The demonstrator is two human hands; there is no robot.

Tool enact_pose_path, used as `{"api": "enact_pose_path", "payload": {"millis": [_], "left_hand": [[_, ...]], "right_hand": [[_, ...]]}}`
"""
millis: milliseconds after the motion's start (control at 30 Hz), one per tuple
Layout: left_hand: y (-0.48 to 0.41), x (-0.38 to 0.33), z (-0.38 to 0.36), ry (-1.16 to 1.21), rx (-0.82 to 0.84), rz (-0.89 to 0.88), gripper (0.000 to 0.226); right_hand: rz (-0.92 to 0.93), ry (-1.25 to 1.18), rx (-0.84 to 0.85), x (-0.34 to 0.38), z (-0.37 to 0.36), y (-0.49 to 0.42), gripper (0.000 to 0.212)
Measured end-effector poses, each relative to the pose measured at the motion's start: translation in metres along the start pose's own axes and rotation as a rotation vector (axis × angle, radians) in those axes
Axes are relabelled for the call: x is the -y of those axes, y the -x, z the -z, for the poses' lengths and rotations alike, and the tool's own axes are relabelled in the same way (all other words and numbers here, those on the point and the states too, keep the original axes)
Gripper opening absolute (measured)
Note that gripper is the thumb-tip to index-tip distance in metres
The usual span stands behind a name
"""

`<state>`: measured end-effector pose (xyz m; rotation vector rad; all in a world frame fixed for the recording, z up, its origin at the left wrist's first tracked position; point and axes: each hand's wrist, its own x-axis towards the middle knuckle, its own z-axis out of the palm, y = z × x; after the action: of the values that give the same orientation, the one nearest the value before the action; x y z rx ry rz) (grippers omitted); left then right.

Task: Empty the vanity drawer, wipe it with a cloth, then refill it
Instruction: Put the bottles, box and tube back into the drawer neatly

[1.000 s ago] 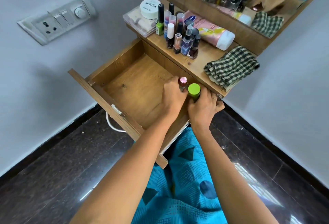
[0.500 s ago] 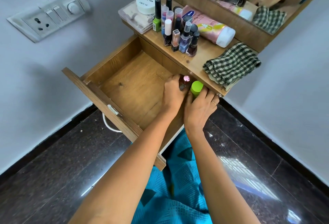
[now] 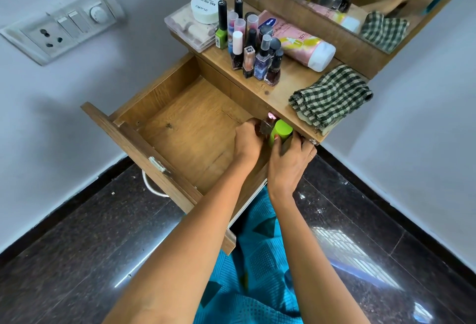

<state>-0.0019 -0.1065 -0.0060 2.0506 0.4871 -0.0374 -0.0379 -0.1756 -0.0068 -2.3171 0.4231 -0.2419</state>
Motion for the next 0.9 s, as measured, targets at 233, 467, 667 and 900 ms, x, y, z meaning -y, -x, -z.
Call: {"api": "enact_pose_path", "payload": {"millis": [233, 467, 667, 900], "left_hand": [[0.000, -0.002, 0.000, 0.004, 0.001, 0.004, 0.022], [0.009, -0.005, 0.004, -0.010, 0.047, -0.019, 0.024], [0.014, -0.003, 0.018, -0.003, 0.043, 0.033, 0.037], [0.017, -0.010, 0.049, 0.095, -0.072, -0.004, 0.031]], "right_hand": [[0.003, 0.004, 0.010, -0.004, -0.002, -0.003, 0.041], [0.022, -0.028, 0.036, -0.003, 0.003, 0.000, 0.037], [0.051, -0.149, 0.031, 0.002, 0.015, 0.016, 0.039], [0.158, -0.276, -0.022, 0.021, 0.022, 0.026, 0.017]]}}
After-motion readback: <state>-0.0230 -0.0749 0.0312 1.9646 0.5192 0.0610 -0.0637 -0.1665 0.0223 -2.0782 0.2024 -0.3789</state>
